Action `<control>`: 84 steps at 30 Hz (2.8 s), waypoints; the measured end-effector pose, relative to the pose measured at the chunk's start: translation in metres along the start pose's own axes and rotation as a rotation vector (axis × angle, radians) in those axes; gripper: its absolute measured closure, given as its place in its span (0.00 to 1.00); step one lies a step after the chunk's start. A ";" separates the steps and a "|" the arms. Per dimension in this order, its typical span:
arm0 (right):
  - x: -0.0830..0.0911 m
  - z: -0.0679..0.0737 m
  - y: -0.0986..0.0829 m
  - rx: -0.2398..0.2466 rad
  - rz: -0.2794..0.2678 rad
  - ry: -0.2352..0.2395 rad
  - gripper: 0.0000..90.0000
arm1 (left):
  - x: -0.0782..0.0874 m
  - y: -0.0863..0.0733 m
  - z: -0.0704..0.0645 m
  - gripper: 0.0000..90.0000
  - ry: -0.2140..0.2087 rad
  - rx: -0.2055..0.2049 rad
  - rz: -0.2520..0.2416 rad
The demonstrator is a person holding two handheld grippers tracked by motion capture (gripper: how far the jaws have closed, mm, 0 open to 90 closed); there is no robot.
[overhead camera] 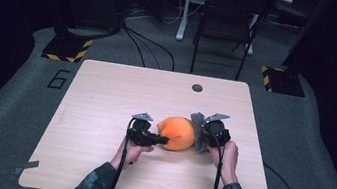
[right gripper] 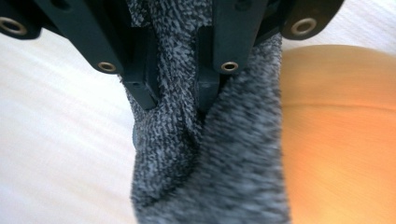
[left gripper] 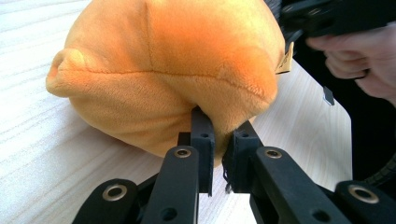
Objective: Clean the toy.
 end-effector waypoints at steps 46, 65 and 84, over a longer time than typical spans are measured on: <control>0.037 0.057 0.018 0.151 -0.099 0.063 0.83 | 0.006 0.002 -0.006 0.47 0.101 -0.198 0.064; 0.034 0.054 0.019 0.130 -0.088 0.087 0.83 | -0.012 -0.021 0.001 0.22 0.425 -0.634 0.161; 0.047 0.044 0.024 0.053 -0.130 0.139 0.83 | -0.019 -0.023 0.000 0.75 0.442 -0.668 0.104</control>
Point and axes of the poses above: each handheld gripper's, and its own axes: x roughly backward along the jaws, y roughly out of its top, z roughly to its left, the point moved 6 cm from there along -x, roughly forward along the jaws, and after that the axes turned 15 degrees about -x, right-handed, at the moved point
